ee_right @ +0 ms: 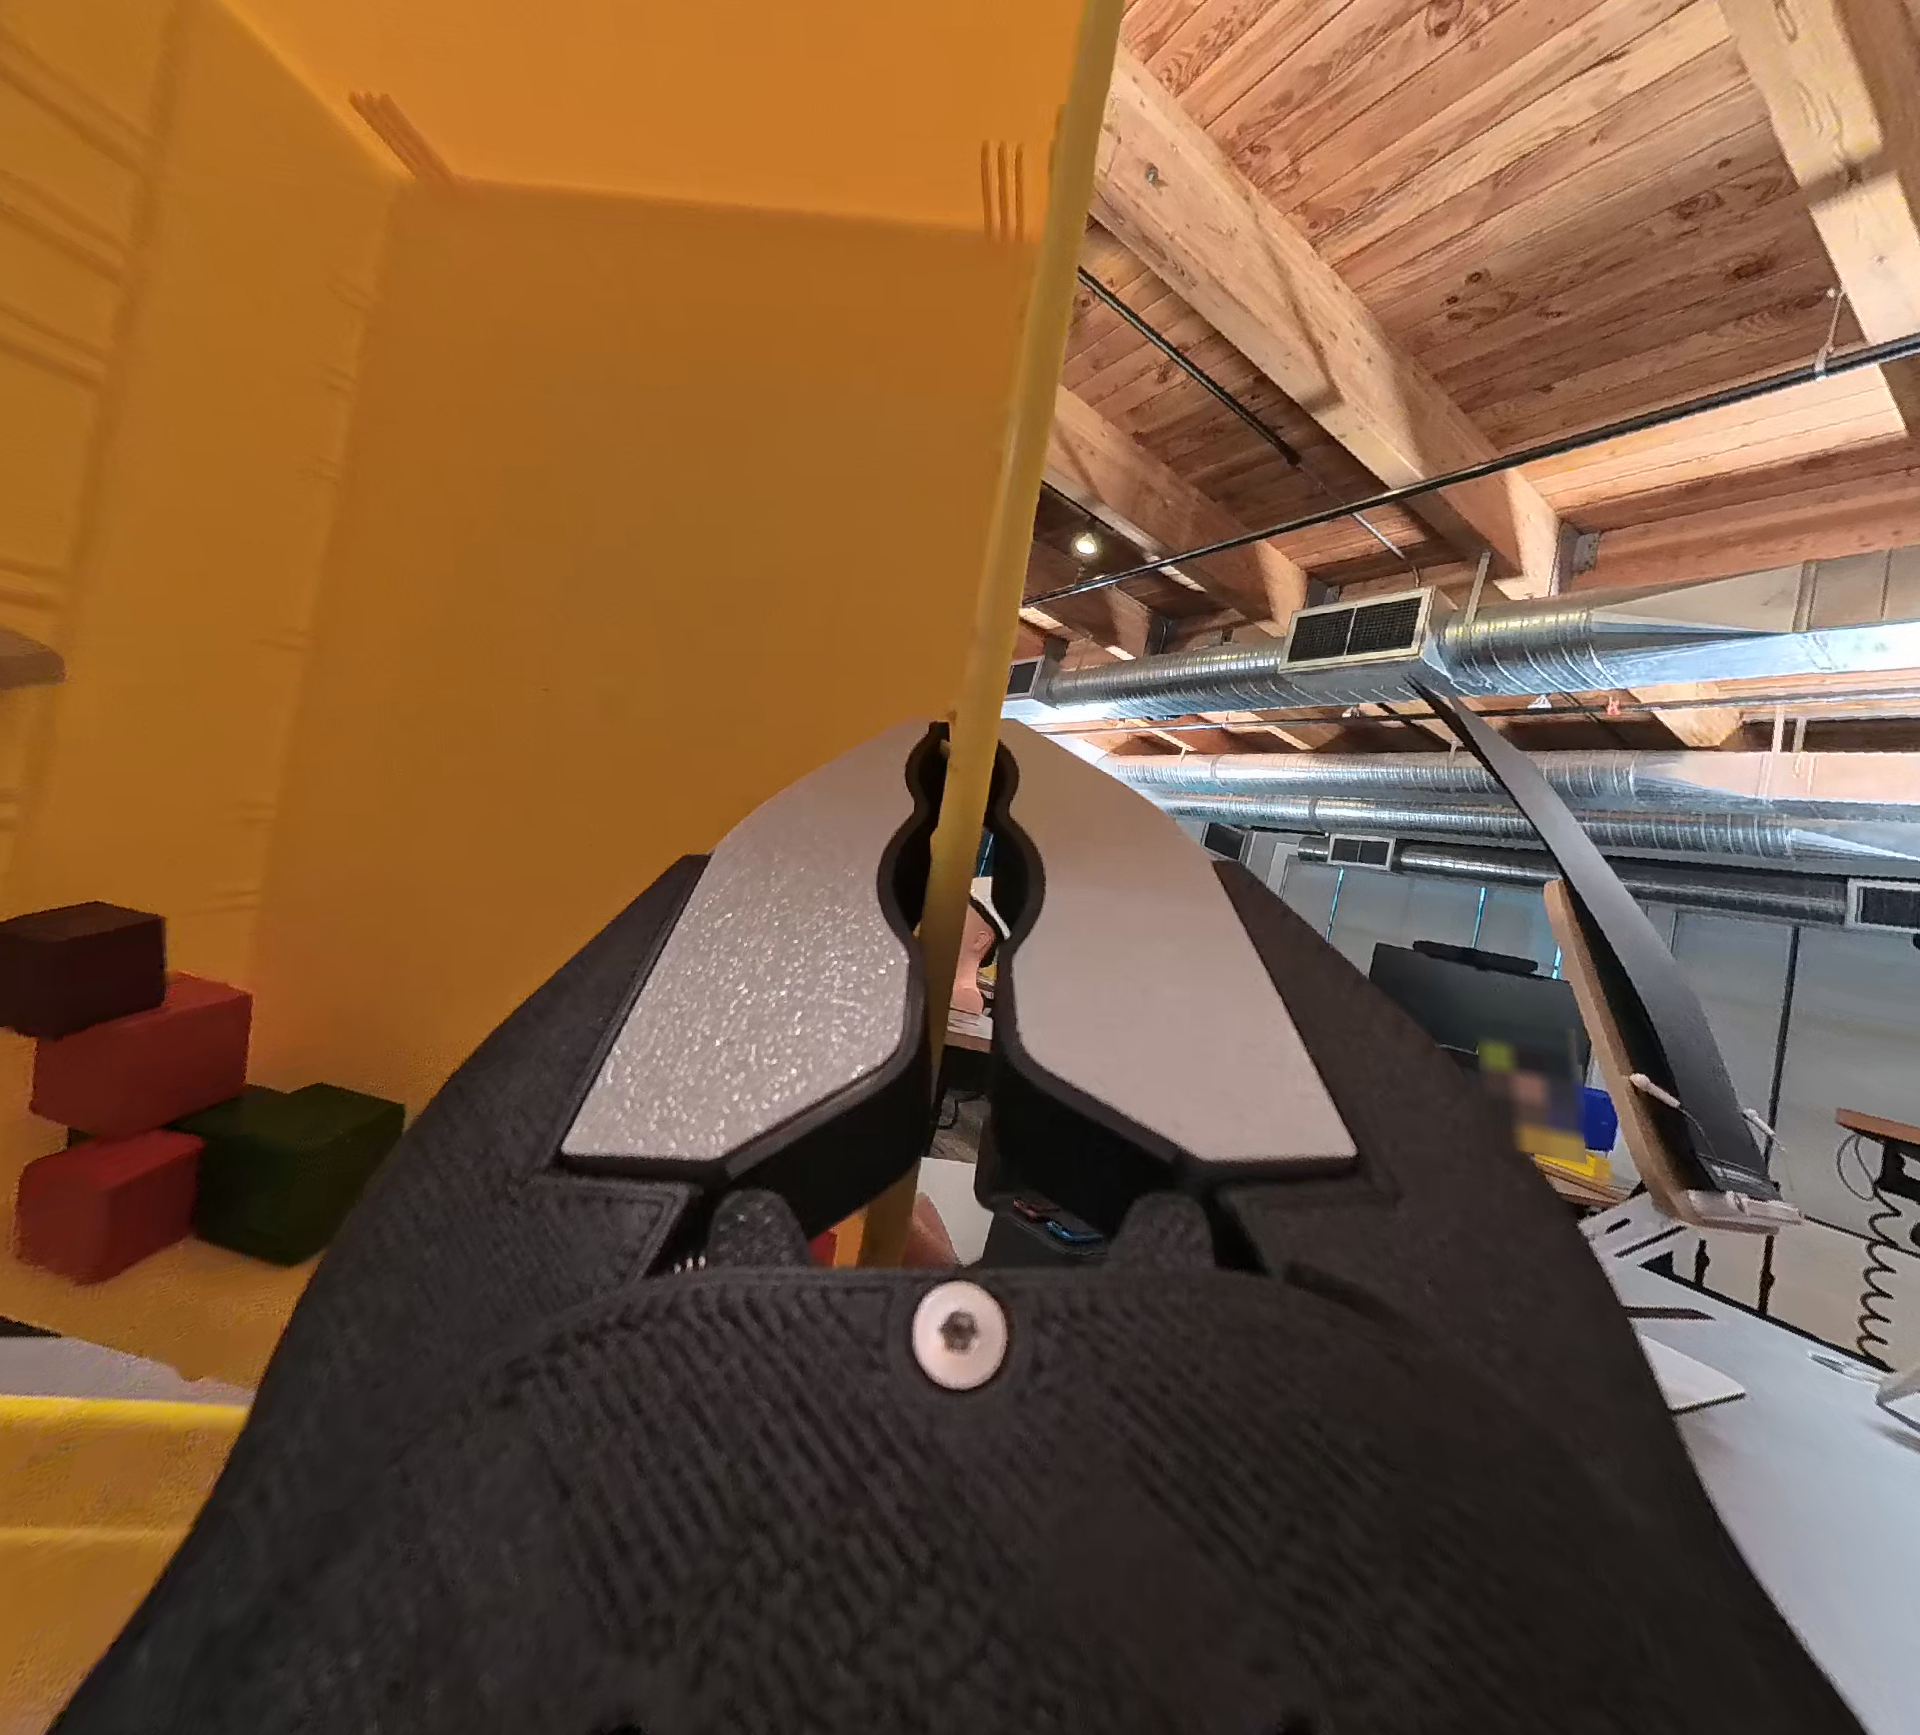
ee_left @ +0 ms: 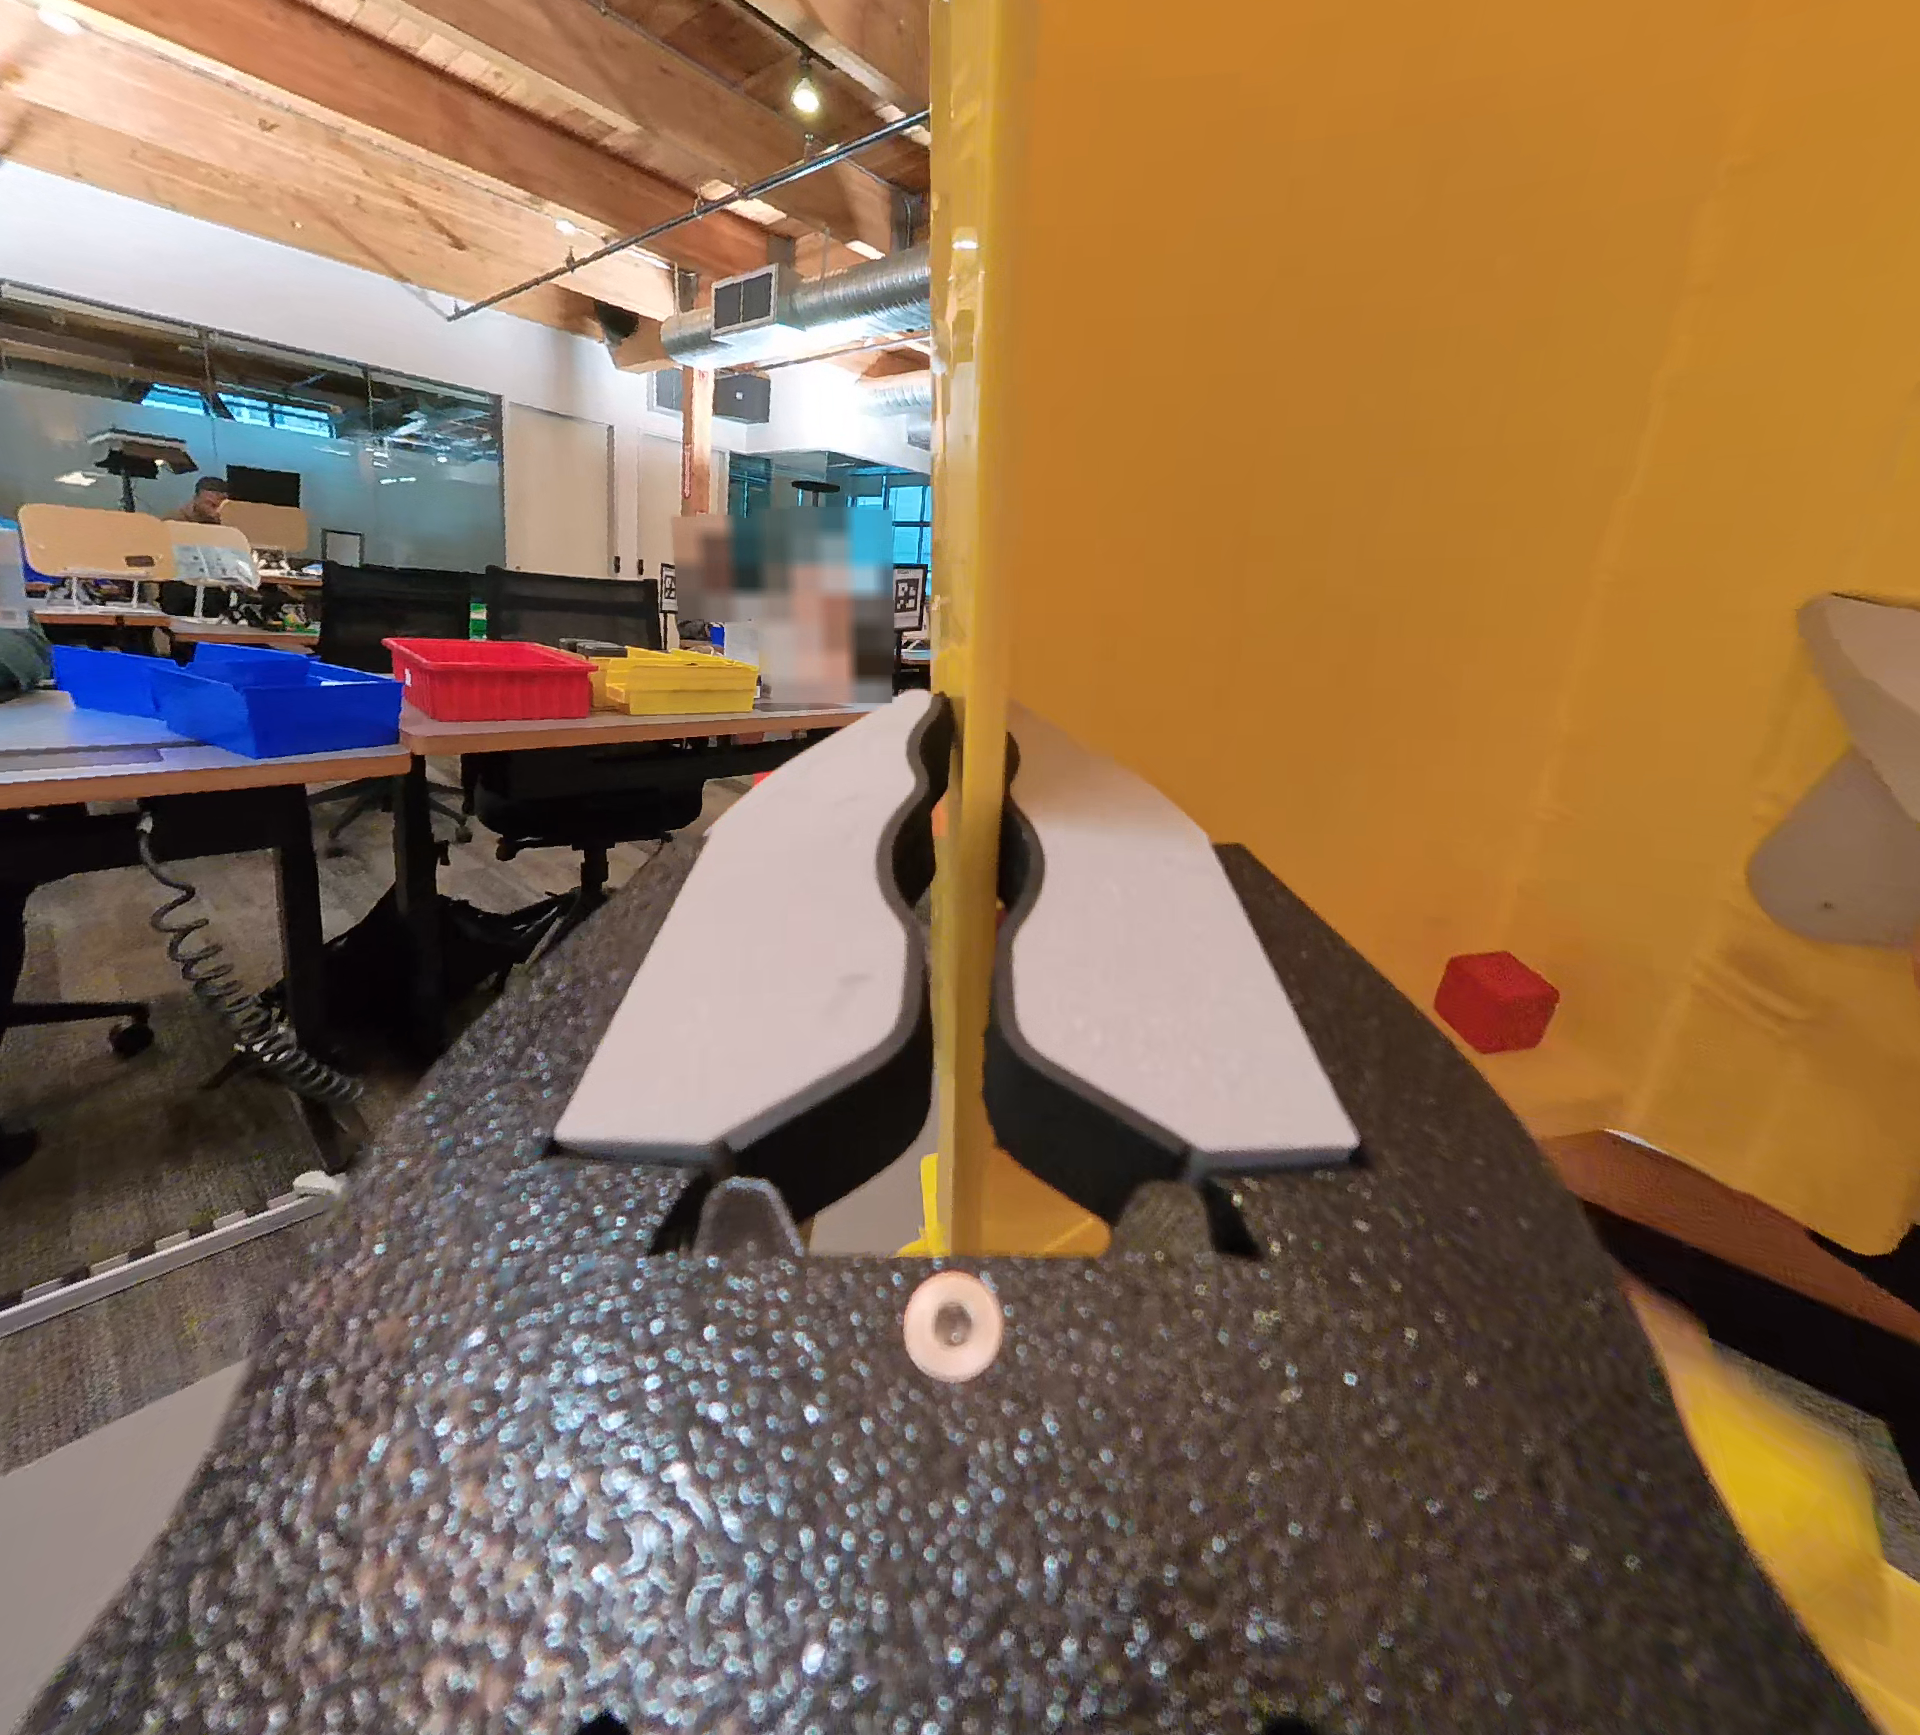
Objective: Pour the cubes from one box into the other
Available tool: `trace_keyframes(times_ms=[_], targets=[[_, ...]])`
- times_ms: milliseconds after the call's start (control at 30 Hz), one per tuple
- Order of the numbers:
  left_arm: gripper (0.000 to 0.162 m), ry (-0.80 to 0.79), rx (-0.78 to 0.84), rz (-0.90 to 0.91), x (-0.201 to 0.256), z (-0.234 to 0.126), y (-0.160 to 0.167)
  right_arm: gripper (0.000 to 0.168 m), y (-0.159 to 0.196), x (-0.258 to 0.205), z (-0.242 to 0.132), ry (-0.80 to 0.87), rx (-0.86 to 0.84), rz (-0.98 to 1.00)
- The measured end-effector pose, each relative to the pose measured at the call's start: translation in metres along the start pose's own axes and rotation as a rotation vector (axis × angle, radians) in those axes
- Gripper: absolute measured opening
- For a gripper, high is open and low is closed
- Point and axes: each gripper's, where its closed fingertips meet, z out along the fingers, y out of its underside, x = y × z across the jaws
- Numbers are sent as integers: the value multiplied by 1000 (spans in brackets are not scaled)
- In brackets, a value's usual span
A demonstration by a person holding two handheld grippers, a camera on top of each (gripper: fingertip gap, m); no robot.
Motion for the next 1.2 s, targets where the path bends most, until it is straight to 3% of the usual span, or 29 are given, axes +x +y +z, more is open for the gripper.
trace_keyframes(times_ms=[567,900,1200], targets=[[6,7,17,13,1,-2,3,6,3,0,-2,-2,18,0],[7,-7,-40,35,-6,-9,23,6,26,-11,-5,-47,-47,43],[9,-4,-108,126,-5,-13,20,8,18,-12,-1,-109,-94,74]])
